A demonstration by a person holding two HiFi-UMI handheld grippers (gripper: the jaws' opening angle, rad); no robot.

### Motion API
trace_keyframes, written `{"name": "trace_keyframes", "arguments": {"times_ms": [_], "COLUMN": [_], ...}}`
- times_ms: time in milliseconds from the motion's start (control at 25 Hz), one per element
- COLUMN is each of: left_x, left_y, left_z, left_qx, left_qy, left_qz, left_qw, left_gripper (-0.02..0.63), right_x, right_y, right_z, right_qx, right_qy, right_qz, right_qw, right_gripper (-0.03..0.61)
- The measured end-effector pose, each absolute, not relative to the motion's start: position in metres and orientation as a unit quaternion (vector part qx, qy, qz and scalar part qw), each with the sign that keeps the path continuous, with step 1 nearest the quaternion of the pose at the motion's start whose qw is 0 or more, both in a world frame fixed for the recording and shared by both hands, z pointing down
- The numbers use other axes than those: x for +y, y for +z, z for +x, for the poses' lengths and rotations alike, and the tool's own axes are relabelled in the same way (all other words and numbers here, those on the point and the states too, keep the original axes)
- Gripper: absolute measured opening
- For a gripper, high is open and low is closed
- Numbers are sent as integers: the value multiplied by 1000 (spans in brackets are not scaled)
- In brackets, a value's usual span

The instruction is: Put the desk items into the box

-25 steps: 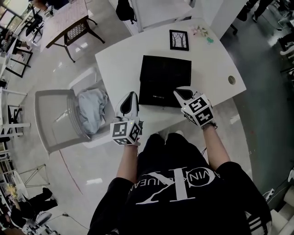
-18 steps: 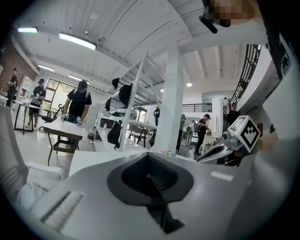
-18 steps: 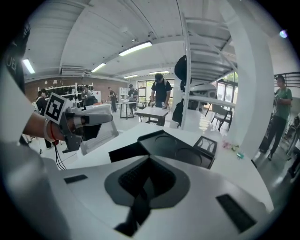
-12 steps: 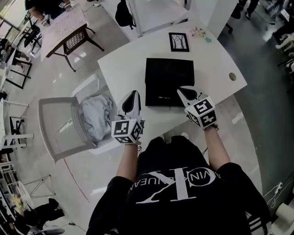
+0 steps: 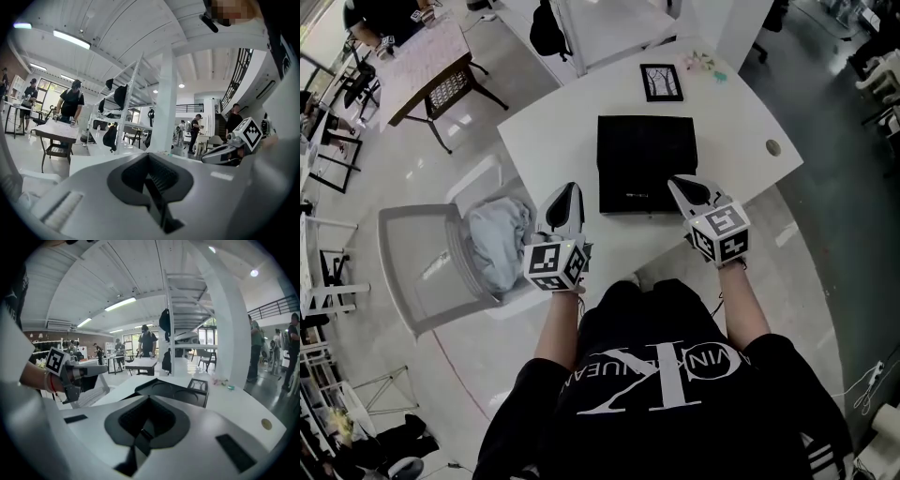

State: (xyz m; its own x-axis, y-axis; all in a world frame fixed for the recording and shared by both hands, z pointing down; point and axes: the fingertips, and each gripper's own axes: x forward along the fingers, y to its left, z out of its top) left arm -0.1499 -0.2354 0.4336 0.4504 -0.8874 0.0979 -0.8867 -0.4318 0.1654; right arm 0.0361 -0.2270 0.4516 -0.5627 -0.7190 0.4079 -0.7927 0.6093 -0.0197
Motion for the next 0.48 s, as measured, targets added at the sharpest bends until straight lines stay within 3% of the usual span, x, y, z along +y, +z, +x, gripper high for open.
{"name": "trace_keyframes", "arguments": {"times_ms": [480], "left_x": [-213], "left_y": [425], "left_z": [-129], "left_qx": [-537], "left_qy": [-7], "left_qz": [838], "left_qw": [91], "left_gripper": [9], "right_x": [-212], "right_y": [434], "right_z": [61], "right_qx": [-884], "right_qy": [84], "right_qz": [432], "right_qw": [156], "right_gripper": [14]}}
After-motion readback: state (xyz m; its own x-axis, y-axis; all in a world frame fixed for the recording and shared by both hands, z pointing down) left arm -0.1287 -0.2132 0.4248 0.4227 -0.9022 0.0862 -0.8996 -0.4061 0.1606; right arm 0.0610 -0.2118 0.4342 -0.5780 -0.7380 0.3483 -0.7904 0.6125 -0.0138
